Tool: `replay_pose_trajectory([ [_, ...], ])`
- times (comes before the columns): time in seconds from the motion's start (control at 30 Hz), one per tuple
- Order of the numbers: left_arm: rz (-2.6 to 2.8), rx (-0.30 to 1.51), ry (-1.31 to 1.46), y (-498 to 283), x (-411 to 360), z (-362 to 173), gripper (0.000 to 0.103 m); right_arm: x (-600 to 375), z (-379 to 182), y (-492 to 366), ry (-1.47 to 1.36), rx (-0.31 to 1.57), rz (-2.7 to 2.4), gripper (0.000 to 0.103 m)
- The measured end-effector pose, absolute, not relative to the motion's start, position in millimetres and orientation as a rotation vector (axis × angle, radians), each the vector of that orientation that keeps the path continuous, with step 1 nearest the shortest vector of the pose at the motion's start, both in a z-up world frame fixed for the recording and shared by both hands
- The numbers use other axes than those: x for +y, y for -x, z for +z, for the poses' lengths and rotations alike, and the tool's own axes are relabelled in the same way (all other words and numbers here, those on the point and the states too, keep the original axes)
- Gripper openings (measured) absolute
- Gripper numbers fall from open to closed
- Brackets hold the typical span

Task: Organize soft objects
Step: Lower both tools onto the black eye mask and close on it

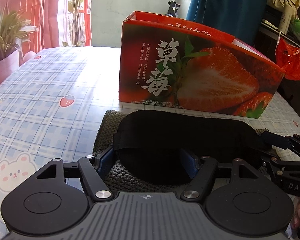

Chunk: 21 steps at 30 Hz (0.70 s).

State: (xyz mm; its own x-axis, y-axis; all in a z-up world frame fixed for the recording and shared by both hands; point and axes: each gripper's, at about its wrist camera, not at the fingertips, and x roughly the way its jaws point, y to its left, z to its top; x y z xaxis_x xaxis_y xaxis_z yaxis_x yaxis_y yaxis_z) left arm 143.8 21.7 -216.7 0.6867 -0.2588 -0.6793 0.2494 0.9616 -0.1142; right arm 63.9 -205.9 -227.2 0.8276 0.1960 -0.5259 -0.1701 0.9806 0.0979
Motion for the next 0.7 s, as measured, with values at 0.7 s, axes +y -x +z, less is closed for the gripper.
replay_pose_trajectory([
  [0.7,-0.289,0.752,0.023,-142.3,19.5,-215.5,0.073,-214.4,-230.9,-69.1,-0.133,0.599,0.226,0.066],
])
